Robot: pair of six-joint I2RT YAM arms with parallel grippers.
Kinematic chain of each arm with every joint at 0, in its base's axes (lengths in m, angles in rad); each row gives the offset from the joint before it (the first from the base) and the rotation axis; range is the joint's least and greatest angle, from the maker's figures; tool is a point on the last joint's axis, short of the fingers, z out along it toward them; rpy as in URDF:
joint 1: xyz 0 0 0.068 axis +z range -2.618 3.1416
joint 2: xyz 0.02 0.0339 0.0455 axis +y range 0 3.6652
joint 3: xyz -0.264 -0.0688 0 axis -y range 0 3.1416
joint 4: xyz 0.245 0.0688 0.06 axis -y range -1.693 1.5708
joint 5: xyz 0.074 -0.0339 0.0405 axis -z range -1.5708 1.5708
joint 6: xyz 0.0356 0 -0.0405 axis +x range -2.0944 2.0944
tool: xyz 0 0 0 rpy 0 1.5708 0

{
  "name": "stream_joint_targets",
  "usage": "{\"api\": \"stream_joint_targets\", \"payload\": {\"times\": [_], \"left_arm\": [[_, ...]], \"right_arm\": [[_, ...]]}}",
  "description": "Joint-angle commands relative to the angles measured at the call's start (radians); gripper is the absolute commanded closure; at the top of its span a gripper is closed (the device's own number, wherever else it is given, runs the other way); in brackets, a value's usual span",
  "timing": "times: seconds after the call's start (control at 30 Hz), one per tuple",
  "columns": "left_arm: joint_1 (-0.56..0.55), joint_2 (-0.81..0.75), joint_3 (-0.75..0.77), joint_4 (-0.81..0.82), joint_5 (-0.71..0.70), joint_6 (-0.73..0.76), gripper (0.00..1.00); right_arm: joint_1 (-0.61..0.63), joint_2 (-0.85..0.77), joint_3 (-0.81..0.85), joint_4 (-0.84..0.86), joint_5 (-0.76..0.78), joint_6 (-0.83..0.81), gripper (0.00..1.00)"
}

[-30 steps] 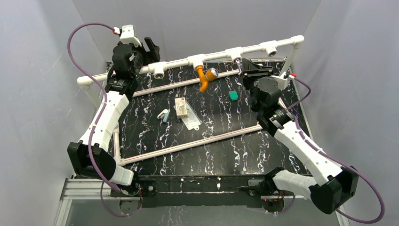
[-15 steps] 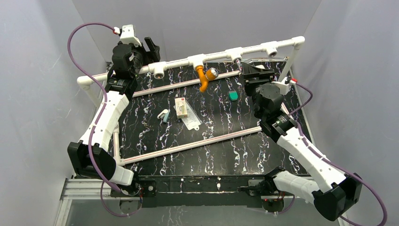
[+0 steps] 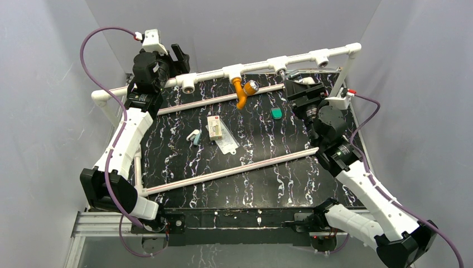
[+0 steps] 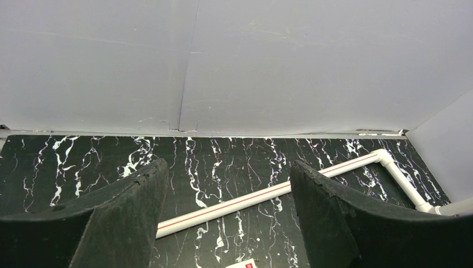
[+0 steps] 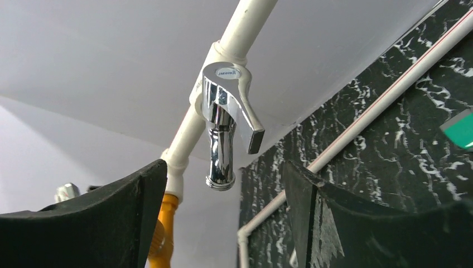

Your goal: Install the water faucets

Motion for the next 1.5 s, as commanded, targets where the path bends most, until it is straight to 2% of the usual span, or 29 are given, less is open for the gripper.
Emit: {"api": "stream_joint_targets", "payload": {"times": [0.0,0.13,0.3,0.47,0.73,0.87,1.13,1.47], "left_arm": [[0.01,0.105,-0.106,-0.293,0.002,0.005,0.23],[0.009,0.104,-0.107,-0.293,0.002,0.003,0.23],[0.009,0.103,-0.107,-0.294,0.004,0.002,0.23],[0.009,0.1,-0.108,-0.293,0.003,0.002,0.23],[0.014,0.1,-0.106,-0.292,0.008,-0.001,0.23],[0.016,0.103,-0.106,-0.291,0.011,-0.004,0.23],[0.018,0.107,-0.106,-0.291,0.019,-0.007,0.23],[0.02,0.111,-0.109,-0.288,0.02,-0.009,0.23]], "right_arm": [[0.003,-0.021,0.083,-0.098,-0.055,-0.174,0.17],[0.002,-0.036,0.125,-0.163,-0.08,-0.372,0.18],[0.003,-0.062,0.144,-0.151,-0.145,-0.789,0.17],[0.003,-0.056,0.188,-0.207,-0.192,-1.155,0.17],[0.002,-0.069,0.189,-0.256,-0.235,-1.756,0.17],[0.002,-0.071,0.155,-0.228,-0.217,-2.028,0.14],[0.002,-0.07,0.057,-0.093,-0.247,-2.413,0.08],[0.005,0.02,0.003,0.11,-0.305,-2.727,0.06]]}}
